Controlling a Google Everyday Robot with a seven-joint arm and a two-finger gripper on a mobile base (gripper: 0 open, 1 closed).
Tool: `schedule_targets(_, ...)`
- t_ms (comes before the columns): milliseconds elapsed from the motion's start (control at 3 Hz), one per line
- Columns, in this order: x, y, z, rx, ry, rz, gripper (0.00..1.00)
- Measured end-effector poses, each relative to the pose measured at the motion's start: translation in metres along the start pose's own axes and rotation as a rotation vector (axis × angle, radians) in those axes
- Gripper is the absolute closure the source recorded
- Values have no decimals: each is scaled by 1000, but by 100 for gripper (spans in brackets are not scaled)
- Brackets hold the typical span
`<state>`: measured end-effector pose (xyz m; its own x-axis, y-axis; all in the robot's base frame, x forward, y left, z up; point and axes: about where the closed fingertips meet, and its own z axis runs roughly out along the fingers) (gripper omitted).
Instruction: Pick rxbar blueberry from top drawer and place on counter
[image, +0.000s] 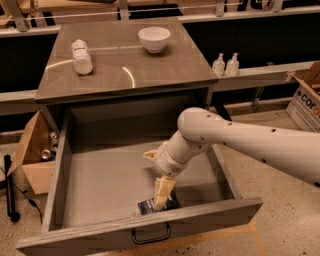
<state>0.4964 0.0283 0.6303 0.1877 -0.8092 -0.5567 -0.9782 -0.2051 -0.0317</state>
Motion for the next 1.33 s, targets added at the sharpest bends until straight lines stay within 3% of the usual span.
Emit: schedule_targets(1333,26,15,15,-3,63,17,0)
